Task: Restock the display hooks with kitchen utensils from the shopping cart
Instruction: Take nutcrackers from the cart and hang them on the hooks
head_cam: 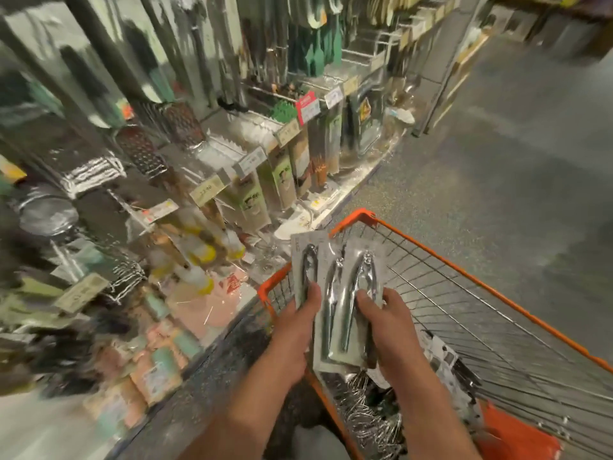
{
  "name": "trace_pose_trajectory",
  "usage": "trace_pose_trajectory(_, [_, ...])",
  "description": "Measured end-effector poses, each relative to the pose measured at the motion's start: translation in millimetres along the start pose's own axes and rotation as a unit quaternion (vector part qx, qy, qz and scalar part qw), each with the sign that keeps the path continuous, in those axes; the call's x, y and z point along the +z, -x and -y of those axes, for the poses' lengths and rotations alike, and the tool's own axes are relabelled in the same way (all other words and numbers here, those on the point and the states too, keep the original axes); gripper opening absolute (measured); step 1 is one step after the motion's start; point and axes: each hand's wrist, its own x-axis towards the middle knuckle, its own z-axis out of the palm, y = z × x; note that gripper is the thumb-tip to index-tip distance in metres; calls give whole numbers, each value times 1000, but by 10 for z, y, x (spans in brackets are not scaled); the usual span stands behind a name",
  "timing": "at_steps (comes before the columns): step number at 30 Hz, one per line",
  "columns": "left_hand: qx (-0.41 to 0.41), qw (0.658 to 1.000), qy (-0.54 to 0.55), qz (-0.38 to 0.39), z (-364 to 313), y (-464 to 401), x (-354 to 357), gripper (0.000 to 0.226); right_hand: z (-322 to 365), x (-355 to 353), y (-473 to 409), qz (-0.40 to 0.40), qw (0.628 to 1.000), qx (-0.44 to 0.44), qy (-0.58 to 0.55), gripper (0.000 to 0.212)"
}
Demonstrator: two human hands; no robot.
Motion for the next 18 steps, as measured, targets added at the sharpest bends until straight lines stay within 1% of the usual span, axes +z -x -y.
trace_pose_trajectory(2, [36,998,42,13,-64,179,-161,56,101,210,97,34,998,-27,37,26])
trace_pose_trajectory(4, [71,996,59,22,-130,334,-372,77,189,448,192,60,995,-53,64,25])
trace_pose_trajectory(5, [87,993,73,18,-164,405,-491,84,232,574,244,74,992,-64,74,24])
trace_pose_trajectory(10, [157,981,105,-52,-575,933,-1188,75,385,1404,619,135,976,-136,102,13])
trace_pose_trajectory(11, [168,978,103,-75,-664,1060,-1348,68,401,1594,703,146,973,-146,105,15])
trace_pose_trajectory(13, [197,969,112,-97,-788,1265,-1617,43,427,1913,865,168,964,-170,112,22])
trace_pose_trajectory(14, [215,965,115,-96,-833,1386,-1788,40,423,2087,961,176,960,-178,125,27])
trace_pose_trajectory(15, [232,961,115,-102,-854,1477,-1940,42,410,2228,1048,182,957,-185,133,30])
trace_pose_trajectory(16, [259,953,113,-105,-887,1610,-2173,46,384,2441,1156,190,951,-199,140,27])
trace_pose_trajectory(18, [303,943,91,-106,-915,1734,-2401,53,344,2636,1253,204,944,-222,137,16])
